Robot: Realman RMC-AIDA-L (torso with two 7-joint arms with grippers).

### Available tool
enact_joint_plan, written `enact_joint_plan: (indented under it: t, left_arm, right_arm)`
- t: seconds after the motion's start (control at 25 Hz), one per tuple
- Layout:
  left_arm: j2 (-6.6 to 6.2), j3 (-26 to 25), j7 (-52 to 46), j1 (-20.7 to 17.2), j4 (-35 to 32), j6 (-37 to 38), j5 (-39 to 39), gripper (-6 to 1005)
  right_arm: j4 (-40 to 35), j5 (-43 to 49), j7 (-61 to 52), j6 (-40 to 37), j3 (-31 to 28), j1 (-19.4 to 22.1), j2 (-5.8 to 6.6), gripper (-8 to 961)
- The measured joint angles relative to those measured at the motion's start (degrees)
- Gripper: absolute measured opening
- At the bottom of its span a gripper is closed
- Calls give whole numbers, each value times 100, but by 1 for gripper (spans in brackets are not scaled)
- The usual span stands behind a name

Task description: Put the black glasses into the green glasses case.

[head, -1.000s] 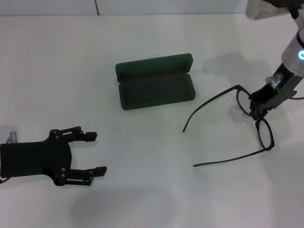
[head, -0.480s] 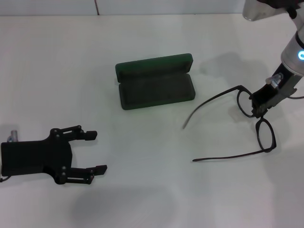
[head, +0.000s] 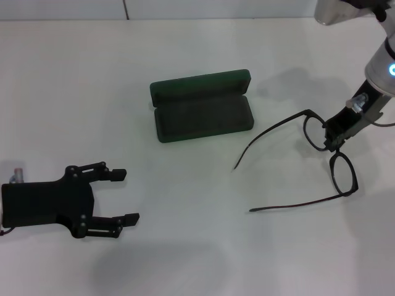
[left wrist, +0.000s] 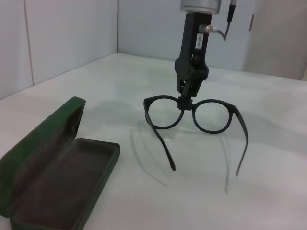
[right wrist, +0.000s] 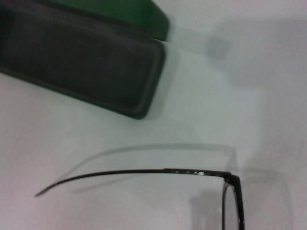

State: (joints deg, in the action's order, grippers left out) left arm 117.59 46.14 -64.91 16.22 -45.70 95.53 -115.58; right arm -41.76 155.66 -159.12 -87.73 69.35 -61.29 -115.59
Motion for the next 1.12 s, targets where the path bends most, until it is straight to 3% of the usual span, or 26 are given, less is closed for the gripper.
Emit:
enact_joint_plan:
  t: [0.56,1.12]
  left_arm:
    - [0,4,-13,66,63,0,1,854]
    - [10,8,-22,92,71,0,1,846]
  right_arm:
    - [-187,-29,1649,-245,38,53,216,35]
    - [-190,229,1650,-213,193,2,46,45]
